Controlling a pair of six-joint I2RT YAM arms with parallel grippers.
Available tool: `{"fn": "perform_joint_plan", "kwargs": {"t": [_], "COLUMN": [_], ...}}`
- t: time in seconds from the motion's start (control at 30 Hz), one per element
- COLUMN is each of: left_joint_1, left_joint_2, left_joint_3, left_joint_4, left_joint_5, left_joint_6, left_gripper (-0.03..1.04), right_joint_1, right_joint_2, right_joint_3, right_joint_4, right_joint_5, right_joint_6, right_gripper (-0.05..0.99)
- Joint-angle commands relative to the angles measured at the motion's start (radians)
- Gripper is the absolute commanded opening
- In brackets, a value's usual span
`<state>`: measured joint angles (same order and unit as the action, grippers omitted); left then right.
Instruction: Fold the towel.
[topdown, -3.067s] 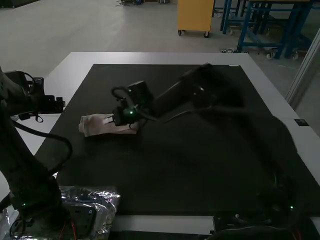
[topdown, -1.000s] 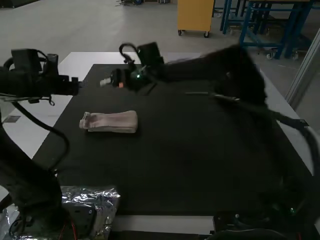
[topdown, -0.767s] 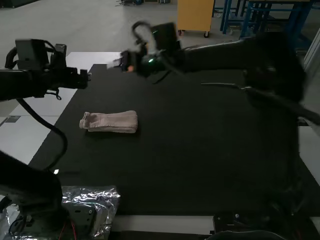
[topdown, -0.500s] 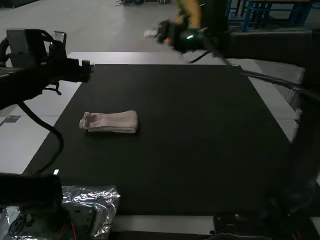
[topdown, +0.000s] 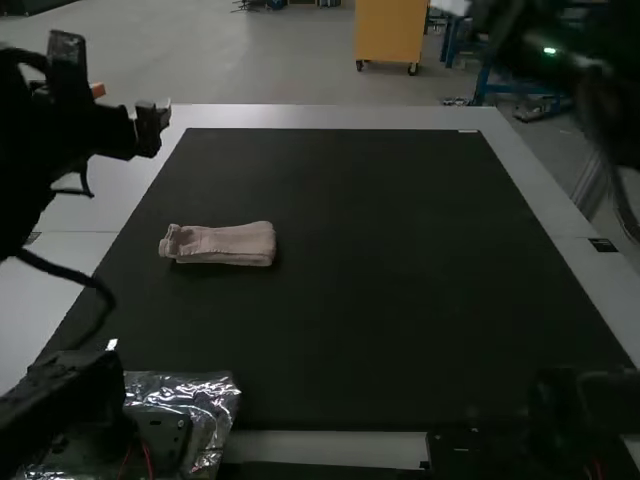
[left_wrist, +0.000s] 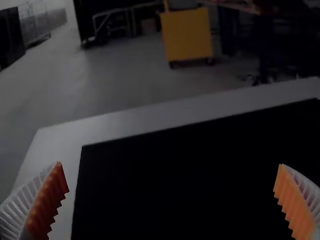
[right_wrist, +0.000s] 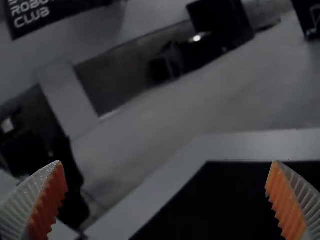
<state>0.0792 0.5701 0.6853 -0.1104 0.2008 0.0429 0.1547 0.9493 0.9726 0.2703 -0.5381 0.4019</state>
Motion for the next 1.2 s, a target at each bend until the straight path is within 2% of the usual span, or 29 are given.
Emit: {"fn": "perform_joint_plan", "kwargs": {"t": [0.0, 0.1, 0.2, 0.37, 0.47, 0.57, 0.63, 0.7, 0.77, 0.83, 0.9, 0.93, 1.03, 1.17], "left_joint_1": [-0.006, -0.006, -0.001, 0.001, 0.004, 0.008, 0.008, 0.008, 0.008, 0.007, 0.004, 0.002, 0.005, 0.002], "left_joint_2": [-0.11, -0.214, -0.32, -0.486, -0.553, -0.57, -0.57, -0.57, -0.57, -0.57, -0.57, -0.57, -0.57, -0.57], "left_joint_3": [-0.032, -0.073, -0.112, -0.158, -0.17, -0.171, -0.181, -0.211, -0.267, -0.331, -0.392, -0.418, -0.486, -0.561], "left_joint_4": [-0.003, -0.006, -0.017, -0.026, -0.015, 0.011, 0.038, 0.077, 0.137, 0.218, 0.327, 0.351, 0.391, 0.416], "left_joint_5": [-0.015, -0.015, -0.017, -0.015, -0.032, -0.055, -0.064, -0.063, -0.058, -0.054, -0.04, -0.028, -0.026, -0.018], "left_joint_6": [-0.009, -0.02, -0.051, -0.097, -0.113, -0.123, -0.121, -0.115, -0.097, -0.092, -0.078, -0.071, -0.071, -0.067], "left_gripper": [0.97, 0.97, 0.97, 0.97, 0.97, 0.97, 0.97, 0.97, 0.97, 0.97, 0.97, 0.97, 0.97, 0.97], "right_joint_1": [-0.057, -0.095, -0.132, -0.192, -0.228, -0.265, -0.285, -0.303, -0.305, -0.305, -0.305, -0.305, -0.305, -0.305], "right_joint_2": [-0.15, -0.297, -0.434, -0.652, -0.771, -0.896, -0.963, -0.94, -0.945, -0.946, -0.946, -0.946, -0.946, -0.946], "right_joint_3": [-0.063, -0.133, -0.201, -0.259, -0.287, -0.319, -0.344, -0.354, -0.403, -0.485, -0.583, -0.627, -0.742, -0.888], "right_joint_4": [0.003, -0.005, -0.016, -0.092, -0.114, -0.068, -0.022, -0.009, -0.025, -0.049, -0.009, 0.021, 0.09, 0.173], "right_joint_5": [0.021, 0.027, 0.047, 0.067, 0.064, 0.099, 0.168, 0.168, 0.162, 0.162, 0.198, 0.228, 0.239, 0.225], "right_joint_6": [0.041, 0.068, 0.074, 0.074, 0.074, 0.055, -0.009, -0.058, -0.212, -0.327, -0.394, -0.425, -0.413, -0.397], "right_gripper": [0.91, 0.91, 0.91, 0.91, 0.91, 0.91, 0.91, 0.91, 0.91, 0.91, 0.91, 0.91, 0.91, 0.91]}}
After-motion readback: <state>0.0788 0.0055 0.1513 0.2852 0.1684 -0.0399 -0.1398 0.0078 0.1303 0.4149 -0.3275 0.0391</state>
